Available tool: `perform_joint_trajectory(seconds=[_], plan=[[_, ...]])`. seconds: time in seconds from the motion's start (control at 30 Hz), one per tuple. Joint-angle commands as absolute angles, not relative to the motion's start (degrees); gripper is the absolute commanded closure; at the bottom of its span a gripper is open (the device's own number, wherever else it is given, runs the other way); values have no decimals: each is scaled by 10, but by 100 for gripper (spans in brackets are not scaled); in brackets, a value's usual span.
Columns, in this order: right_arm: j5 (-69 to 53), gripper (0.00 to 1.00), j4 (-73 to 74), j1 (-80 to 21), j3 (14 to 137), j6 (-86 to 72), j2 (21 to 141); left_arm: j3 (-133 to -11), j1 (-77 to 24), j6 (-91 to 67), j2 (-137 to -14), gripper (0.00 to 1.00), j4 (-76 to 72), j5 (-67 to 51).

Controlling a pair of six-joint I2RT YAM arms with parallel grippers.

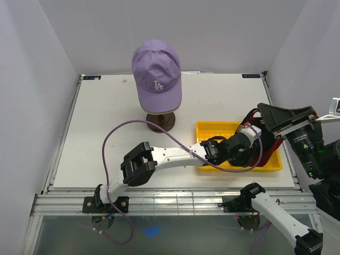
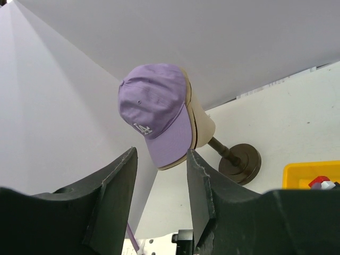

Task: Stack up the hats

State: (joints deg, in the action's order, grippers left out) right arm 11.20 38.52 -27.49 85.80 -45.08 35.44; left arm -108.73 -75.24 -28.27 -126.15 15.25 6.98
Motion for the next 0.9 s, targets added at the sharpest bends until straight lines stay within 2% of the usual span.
perform_joint_trajectory(seconds=[0.0,0.43,0.6,0.67,0.7,0.77,0.8,0.87], plan=[[106,52,374,-274,864,-434,357,-1120,-754,-275,-1260,50,131,95],[96,51,376,-275,863,-430,359,-1186,-762,-271,-1322,50,160,154],[99,51,382,-275,867,-427,357,-1201,-762,-273,-1335,54,171,171],[100,51,383,-275,867,-428,355,-1199,-762,-275,-1334,60,171,173],[99,51,382,-274,867,-429,354,-1198,-762,-273,-1334,70,172,174],[98,51,383,-274,867,-429,355,-1201,-762,-272,-1332,83,176,173],[100,51,384,-274,867,-429,354,-1203,-762,-272,-1330,93,179,170],[102,51,383,-275,871,-429,354,-1207,-763,-272,-1321,100,184,168]])
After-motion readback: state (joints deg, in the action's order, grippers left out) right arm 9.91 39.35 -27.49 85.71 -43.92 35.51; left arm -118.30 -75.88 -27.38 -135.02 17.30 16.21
